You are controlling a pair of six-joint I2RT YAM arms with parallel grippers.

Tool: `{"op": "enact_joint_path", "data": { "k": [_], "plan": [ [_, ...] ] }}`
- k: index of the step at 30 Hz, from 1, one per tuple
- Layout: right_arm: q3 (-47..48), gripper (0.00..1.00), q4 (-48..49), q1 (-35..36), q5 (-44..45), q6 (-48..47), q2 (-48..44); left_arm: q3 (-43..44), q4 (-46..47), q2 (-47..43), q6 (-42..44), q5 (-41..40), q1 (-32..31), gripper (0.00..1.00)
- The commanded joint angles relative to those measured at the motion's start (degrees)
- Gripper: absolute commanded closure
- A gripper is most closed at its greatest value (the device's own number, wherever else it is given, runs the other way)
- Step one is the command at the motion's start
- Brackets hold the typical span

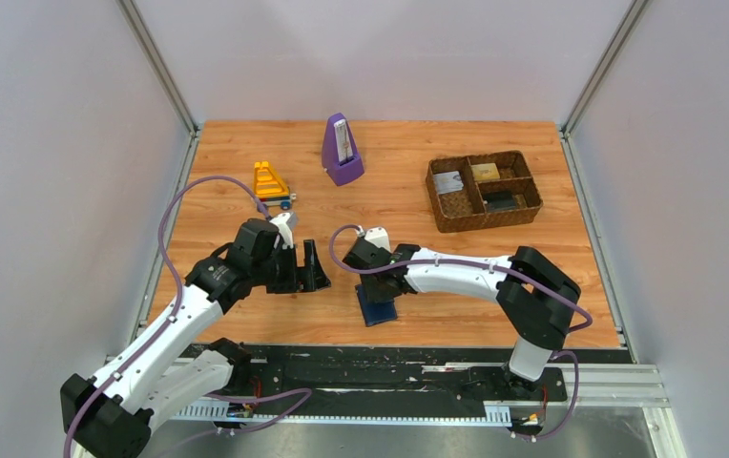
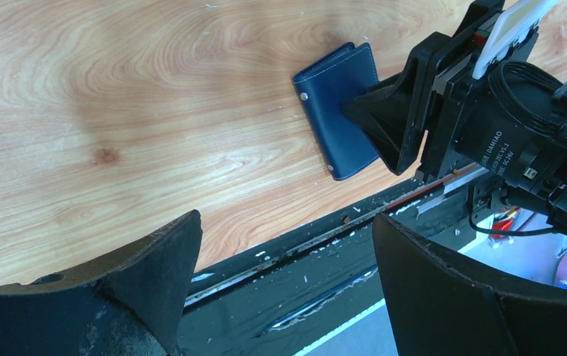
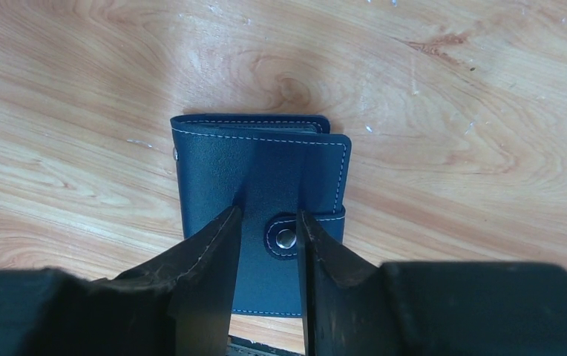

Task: Take the credit cards out of the card holder
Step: Open the card holder at the center of the board.

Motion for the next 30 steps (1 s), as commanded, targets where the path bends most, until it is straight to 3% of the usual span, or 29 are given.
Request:
{"op": "enact_joint_path", "data": {
  "k": [1,11,23,30],
  "plan": [
    [-1.8,0.65,-2.6,0.3,1.4,1.1,0.2,0.3,1.6,-0.6,-0.5,-0.2,0.2,0.07],
    [-0.8,0.60,-4.5,0.4,0.9,0.1,-5.0,0.7,1.6,0.1,-0.3,-0.1,0.2,0.07],
    [-2.8,0.60,-1.3,0.4,-0.5,-0.4,-1.9,-0.3,2.3,0.1,-0.7,0.5,0.2,0.08],
    [-4.1,0.68,-0.3,0.5,-0.2,-0.4,-0.3,-1.9,3.8,0.7,-1.5,1.9,0.2,0.09]
  ]
}}
